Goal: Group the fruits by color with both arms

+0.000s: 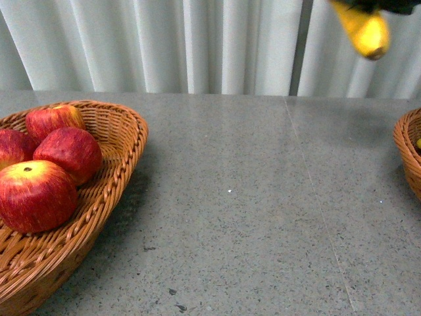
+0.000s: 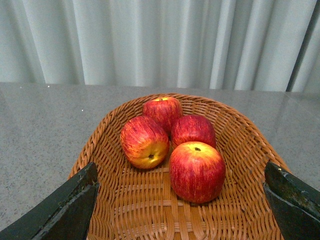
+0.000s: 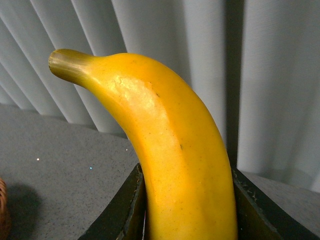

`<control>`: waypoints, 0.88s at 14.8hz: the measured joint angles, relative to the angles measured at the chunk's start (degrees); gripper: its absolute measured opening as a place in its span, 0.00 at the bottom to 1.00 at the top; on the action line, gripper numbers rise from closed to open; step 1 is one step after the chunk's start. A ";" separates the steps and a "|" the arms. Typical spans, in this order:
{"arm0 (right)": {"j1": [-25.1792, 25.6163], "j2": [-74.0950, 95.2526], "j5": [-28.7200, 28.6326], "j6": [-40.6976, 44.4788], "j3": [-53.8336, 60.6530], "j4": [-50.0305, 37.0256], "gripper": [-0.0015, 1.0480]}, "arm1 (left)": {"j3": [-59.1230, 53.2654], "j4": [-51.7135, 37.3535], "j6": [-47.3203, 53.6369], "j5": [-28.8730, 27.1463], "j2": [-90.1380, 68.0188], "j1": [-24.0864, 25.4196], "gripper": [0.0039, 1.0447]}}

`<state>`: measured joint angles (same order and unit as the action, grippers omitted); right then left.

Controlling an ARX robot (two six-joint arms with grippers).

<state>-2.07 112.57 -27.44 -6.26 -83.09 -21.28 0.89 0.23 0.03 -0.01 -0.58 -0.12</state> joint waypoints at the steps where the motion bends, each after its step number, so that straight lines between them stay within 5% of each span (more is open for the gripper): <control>1: 6.84 -11.61 -2.27 -2.80 14.38 -3.30 0.37 | -0.02 0.00 0.02 0.00 0.00 0.00 0.94; 6: 23.65 -29.18 -6.78 1.99 39.54 0.87 0.36 | -0.02 0.00 0.00 0.00 0.00 0.00 0.94; 7: 26.47 -31.50 -7.28 8.63 45.66 4.37 0.66 | -0.02 0.00 0.02 0.00 0.00 0.00 0.94; 8: 22.97 -40.04 -9.88 4.42 49.37 0.26 0.95 | -0.02 0.00 0.00 0.00 0.00 0.00 0.94; 11: 13.99 -54.21 -12.28 -7.26 53.86 -5.64 0.94 | 0.00 0.00 0.00 0.00 0.00 0.00 0.94; 12: 11.28 -58.21 -9.38 -8.70 54.14 -5.33 0.92 | -0.02 0.00 0.02 0.00 0.00 0.02 0.94; 13: 6.14 -62.71 3.85 -5.57 55.91 -3.17 0.82 | -0.02 -0.02 0.00 0.00 0.00 0.00 0.94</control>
<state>4.08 49.87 -23.59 -11.84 -27.18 -24.45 0.86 0.21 0.03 -0.01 -0.58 -0.12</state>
